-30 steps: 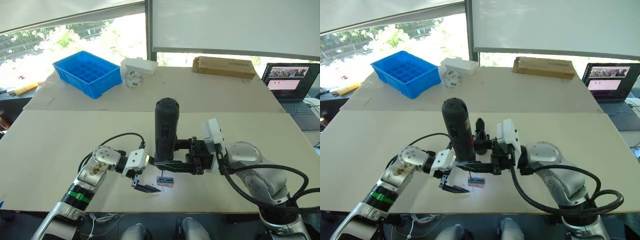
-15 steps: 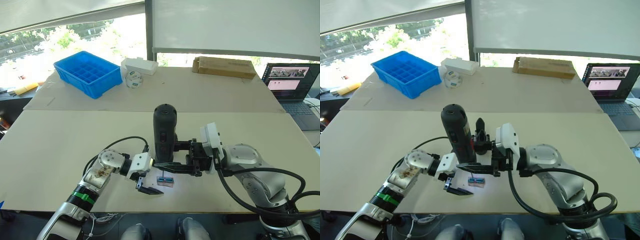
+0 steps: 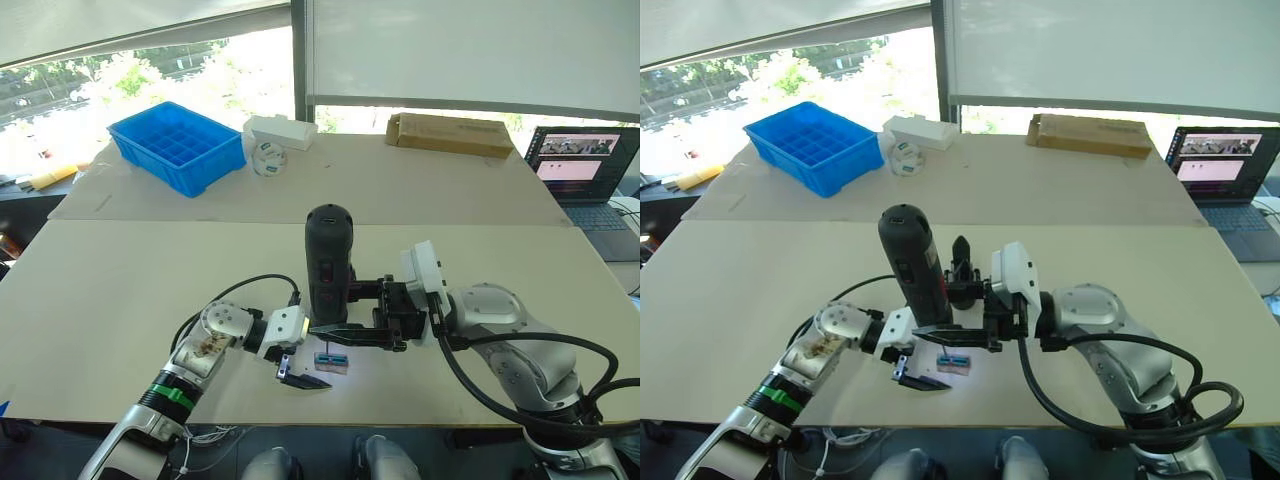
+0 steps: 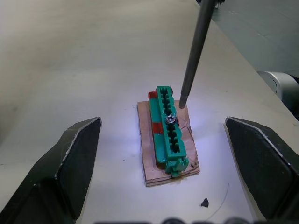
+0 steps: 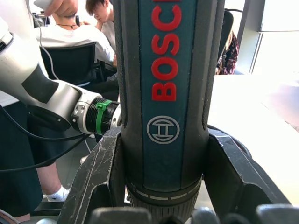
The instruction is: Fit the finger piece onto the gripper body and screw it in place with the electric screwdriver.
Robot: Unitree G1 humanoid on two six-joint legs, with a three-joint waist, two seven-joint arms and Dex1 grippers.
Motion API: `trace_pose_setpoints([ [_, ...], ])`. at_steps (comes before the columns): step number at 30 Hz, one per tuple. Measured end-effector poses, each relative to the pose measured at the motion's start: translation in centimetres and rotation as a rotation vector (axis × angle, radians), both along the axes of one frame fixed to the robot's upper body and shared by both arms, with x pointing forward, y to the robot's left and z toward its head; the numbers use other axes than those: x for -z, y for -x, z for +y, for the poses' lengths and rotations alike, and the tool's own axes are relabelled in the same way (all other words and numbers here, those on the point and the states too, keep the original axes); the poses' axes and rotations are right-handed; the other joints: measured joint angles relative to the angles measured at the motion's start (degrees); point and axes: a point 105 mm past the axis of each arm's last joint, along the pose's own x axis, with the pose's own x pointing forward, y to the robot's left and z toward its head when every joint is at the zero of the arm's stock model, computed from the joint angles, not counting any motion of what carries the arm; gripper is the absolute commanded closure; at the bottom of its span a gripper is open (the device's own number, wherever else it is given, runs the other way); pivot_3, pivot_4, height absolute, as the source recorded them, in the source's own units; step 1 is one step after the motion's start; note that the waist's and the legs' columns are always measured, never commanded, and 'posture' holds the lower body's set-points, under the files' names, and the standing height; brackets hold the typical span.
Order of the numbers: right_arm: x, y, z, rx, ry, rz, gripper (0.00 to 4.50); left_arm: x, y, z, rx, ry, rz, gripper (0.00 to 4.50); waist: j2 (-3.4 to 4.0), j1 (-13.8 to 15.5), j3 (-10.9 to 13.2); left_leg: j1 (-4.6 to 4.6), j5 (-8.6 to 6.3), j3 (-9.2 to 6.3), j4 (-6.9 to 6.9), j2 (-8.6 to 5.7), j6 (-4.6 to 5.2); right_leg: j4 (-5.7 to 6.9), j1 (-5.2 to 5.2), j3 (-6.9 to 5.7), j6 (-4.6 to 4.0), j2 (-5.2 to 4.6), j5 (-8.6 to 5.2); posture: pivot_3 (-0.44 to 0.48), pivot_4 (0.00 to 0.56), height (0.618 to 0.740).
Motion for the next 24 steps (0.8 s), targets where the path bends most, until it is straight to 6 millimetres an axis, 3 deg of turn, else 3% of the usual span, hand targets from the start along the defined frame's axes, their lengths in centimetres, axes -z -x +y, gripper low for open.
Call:
trace_pose_setpoints([
  [24, 1.0, 0.1, -0.1, 0.017, 0.005, 0.01, 2.58, 0.2, -0.3, 0.0, -0.01, 0.002, 0.004, 0.0, 0.0, 0.0, 0.0, 0.0, 0.0, 0.01, 0.01, 0.0, 0.0, 0.01, 0.0, 0.01, 0.0, 0.02, 0.0, 0.0, 0.15, 0.738],
])
